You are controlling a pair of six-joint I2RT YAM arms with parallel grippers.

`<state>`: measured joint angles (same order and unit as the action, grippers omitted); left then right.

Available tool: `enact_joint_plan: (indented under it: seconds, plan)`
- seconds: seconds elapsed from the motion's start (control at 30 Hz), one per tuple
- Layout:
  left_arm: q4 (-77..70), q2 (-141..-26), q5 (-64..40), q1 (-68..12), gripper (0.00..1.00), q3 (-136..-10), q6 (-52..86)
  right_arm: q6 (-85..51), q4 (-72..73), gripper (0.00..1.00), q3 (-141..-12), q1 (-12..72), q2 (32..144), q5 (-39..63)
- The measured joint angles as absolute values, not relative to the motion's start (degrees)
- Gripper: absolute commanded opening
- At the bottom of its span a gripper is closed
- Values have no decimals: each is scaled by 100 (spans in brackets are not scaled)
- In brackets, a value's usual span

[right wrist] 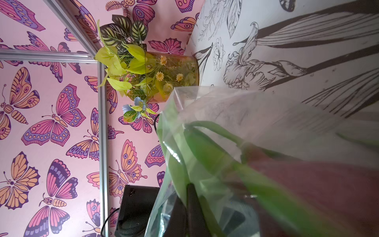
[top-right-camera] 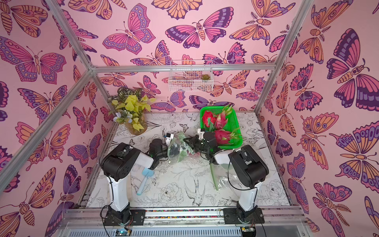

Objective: Open the zip-top bag and take out the dragon fruit
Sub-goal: Pick up the dragon fruit from the zipper food storage bag.

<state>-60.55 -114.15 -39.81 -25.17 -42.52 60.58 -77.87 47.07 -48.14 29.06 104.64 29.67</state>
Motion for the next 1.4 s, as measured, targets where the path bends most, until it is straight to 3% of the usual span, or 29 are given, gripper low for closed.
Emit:
enact_joint_plan:
  seconds: [0.3, 0.8, 1.4]
  plan:
    - [-4917, -9974, -4032, -2062, 0, -3758, 5570, -7188, 3736, 0, -5319, 2777, 10226, 3072]
    - [-1721, -7767, -3955, -1387, 0, -3581, 4451, -6576, 2978, 0, -5463, 2547, 10136, 3225]
    - [1361, -6145, -3415, -1334, 0, -4720, 3500, -6466, 3203, 0, -5708, 2576, 10624, 3800]
